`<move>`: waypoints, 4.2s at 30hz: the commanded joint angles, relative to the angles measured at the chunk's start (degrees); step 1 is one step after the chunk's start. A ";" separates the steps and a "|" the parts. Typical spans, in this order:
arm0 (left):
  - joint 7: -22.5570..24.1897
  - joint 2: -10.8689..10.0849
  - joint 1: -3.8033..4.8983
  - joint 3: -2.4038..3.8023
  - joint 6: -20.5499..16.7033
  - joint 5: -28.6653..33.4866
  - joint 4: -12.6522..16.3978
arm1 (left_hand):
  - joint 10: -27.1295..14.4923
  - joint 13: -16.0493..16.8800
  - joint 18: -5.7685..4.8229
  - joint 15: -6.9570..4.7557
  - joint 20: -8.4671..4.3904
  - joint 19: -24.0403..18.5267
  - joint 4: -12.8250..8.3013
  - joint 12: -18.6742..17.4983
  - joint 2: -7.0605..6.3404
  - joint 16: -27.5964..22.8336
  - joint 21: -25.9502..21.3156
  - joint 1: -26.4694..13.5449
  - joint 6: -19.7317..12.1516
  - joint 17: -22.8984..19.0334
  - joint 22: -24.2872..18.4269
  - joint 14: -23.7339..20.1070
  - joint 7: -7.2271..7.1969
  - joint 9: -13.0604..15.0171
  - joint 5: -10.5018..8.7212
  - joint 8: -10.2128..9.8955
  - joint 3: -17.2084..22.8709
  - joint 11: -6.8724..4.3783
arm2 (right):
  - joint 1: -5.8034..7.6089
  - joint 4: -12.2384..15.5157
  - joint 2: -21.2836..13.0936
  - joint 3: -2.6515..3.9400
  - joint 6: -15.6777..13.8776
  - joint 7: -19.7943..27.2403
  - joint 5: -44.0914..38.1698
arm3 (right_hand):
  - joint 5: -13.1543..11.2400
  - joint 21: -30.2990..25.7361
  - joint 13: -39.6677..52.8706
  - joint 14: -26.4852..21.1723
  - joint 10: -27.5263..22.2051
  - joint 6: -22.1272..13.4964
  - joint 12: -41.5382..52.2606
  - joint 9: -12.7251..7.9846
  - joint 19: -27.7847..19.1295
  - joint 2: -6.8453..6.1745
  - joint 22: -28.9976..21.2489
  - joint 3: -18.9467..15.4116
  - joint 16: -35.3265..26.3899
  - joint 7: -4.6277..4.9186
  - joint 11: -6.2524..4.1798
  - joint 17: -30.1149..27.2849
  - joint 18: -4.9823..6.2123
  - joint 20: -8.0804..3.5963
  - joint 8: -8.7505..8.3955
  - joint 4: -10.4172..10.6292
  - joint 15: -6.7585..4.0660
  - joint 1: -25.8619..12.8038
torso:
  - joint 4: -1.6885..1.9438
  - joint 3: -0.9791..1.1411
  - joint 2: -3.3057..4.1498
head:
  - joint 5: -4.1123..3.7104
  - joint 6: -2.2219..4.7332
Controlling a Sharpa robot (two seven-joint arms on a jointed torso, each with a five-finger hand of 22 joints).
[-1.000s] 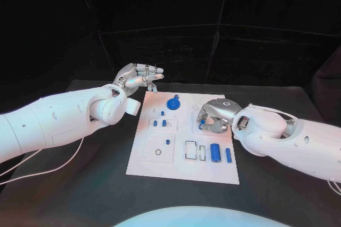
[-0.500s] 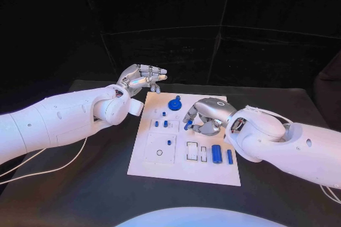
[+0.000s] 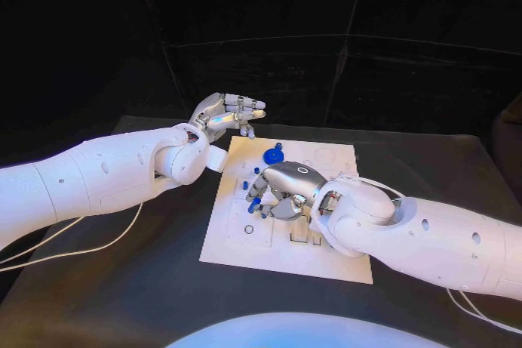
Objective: Assemble the parts on the task board
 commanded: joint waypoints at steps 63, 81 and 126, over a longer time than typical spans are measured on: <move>0.10 0.21 0.09 0.06 0.80 0.20 -0.72 | -0.29 0.01 0.80 0.14 0.22 -0.13 -0.04 0.36 0.37 0.15 -0.36 -0.15 -0.46 -0.13 -0.08 -0.40 0.10 0.01 0.25 0.29 -0.26 -0.04 | -2.75 -4.81 4.79 -2.05 -0.74 -0.21 -9.91 | 3.43 -4.43 -0.15 -1.92 -8.91 -9.24 -4.11 -0.40 -4.53 -5.15 -7.75 -8.37 -2.25 1.51 1.45 -4.66 1.45 1.37 -1.52 2.31 1.43 -6.03 | -0.11 0.04 -0.04 | 0.82 -0.84; 1.10 -0.23 0.04 0.05 0.80 0.20 -0.56 | -0.41 0.02 0.81 0.14 0.23 -0.12 -0.11 0.64 0.61 0.21 -0.42 0.06 -0.51 -0.31 -0.14 -0.51 0.07 0.04 0.26 0.51 -0.29 -0.06 | -1.47 4.05 -8.93 -1.85 -7.75 0.05 8.35 | 7.05 -1.93 1.51 -0.04 -3.81 -7.51 5.49 0.32 -0.94 -0.60 -3.19 -20.43 0.66 1.58 0.52 -0.74 0.51 0.99 0.43 5.37 0.85 -3.54 | -0.35 -0.10 -0.28 | -0.87 -0.01; 0.83 -1.74 -1.14 -0.48 1.07 0.20 0.94 | -0.58 0.03 0.80 0.17 0.27 0.00 0.32 1.17 1.03 0.69 -0.51 -0.43 -0.61 -0.12 -0.24 -0.34 0.06 0.06 0.26 0.91 -0.62 -0.06 | -3.93 9.85 -22.05 -2.01 1.63 -24.80 11.21 | 11.63 7.16 66.46 2.98 11.26 -5.59 64.99 3.20 6.66 0.66 12.56 -39.09 13.40 -2.19 -3.43 19.22 -2.58 -2.26 10.39 18.45 -2.34 -10.60 | -2.03 -0.25 -0.73 | -5.86 0.46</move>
